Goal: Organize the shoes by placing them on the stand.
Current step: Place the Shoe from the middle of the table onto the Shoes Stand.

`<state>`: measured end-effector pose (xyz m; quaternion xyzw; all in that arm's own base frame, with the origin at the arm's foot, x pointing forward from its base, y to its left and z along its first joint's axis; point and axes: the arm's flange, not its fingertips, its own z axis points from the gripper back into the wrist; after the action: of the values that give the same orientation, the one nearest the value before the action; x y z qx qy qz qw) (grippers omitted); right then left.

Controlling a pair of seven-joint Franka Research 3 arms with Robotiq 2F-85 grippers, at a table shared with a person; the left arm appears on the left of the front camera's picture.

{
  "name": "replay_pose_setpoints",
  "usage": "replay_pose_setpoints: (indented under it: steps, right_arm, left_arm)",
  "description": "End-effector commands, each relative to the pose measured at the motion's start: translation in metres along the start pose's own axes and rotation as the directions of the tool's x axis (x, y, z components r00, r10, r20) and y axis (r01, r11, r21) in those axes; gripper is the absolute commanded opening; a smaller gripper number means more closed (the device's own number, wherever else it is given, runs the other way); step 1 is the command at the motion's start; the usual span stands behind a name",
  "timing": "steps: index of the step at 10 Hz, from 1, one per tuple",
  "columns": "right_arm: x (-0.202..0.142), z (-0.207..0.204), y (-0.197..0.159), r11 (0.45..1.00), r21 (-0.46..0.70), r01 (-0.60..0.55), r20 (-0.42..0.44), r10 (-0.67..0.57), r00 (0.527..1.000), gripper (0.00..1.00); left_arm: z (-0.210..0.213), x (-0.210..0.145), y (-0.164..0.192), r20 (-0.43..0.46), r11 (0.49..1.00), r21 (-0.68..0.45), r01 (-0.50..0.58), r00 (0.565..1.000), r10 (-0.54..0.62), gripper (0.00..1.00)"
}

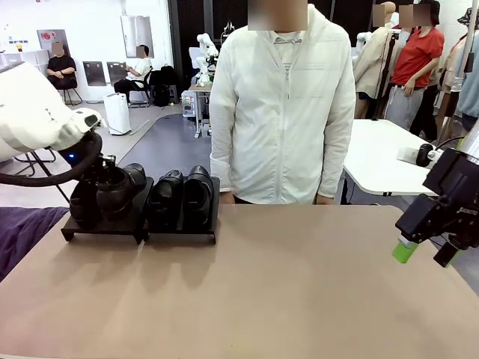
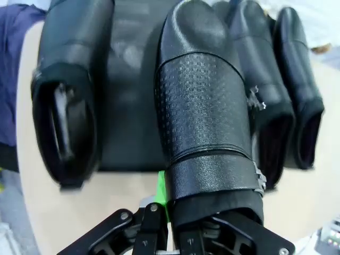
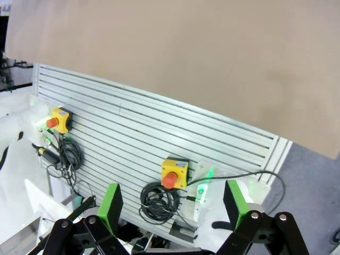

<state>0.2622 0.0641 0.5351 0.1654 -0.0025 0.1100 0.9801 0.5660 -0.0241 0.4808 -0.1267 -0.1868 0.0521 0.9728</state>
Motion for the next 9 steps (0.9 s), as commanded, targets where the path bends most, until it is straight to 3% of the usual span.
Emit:
replay_pose_setpoints:
  steps: [1,8,9]
  right_arm:
    - [0.001,0.004,-0.001,1.000,0.000,-0.009,-0.009,0.009,1.000,1.00]
    - [0.001,0.004,-0.001,1.000,0.000,-0.009,-0.009,0.009,1.000,1.00]
    - [0.001,0.004,-0.001,1.000,0.000,-0.009,-0.009,0.009,1.000,1.00]
  left_arm:
    - [-0.018,0.013,0.001,0.093,0.999,0.010,-0.032,0.995,0.031,0.00]
    - [-0.071,0.028,0.018,0.145,0.992,0.118,0.038,0.988,-0.055,0.00]
    - [-0.072,0.029,0.017,0.158,0.992,0.120,0.031,0.986,-0.050,0.07]
